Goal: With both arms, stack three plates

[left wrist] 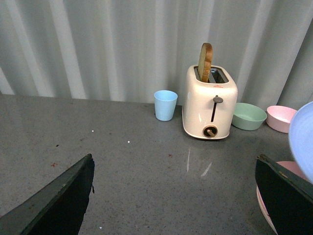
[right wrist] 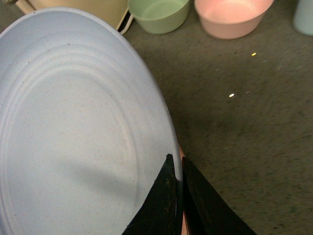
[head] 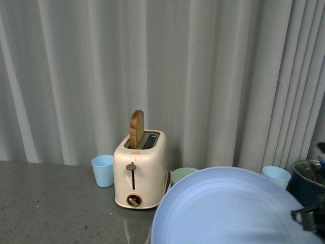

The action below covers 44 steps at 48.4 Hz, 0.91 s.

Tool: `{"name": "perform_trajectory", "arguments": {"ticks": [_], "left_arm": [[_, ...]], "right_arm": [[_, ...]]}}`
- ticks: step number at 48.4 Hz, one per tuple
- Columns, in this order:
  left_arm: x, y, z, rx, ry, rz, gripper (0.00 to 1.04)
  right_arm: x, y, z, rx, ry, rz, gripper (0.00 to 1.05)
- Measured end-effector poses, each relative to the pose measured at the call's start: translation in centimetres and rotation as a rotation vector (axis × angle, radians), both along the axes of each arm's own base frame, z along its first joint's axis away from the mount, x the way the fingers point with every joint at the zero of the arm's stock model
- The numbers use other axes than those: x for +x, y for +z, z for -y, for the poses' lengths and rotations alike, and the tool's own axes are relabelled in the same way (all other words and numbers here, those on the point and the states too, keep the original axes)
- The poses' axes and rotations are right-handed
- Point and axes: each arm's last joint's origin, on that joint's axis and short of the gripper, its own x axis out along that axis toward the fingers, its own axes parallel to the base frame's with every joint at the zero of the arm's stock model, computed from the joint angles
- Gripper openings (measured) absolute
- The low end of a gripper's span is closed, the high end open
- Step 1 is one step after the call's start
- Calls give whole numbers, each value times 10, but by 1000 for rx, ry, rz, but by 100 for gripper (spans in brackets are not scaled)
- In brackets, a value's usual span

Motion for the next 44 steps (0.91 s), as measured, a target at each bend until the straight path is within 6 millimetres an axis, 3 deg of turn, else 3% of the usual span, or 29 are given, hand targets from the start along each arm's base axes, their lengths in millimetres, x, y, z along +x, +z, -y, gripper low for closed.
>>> {"name": "perform_trajectory", "arguments": {"ticks": [8, 14, 44], "left_arm": [[0, 0, 0, 0, 0, 0, 98], [0, 0, 0, 0, 0, 0, 98], [0, 0, 0, 0, 0, 0, 98]], "right_arm": [[1, -23, -23, 38, 32, -66, 3], [0, -38, -28, 60, 30, -117, 3], [-8, -72, -7, 94, -57, -204, 3]]}}
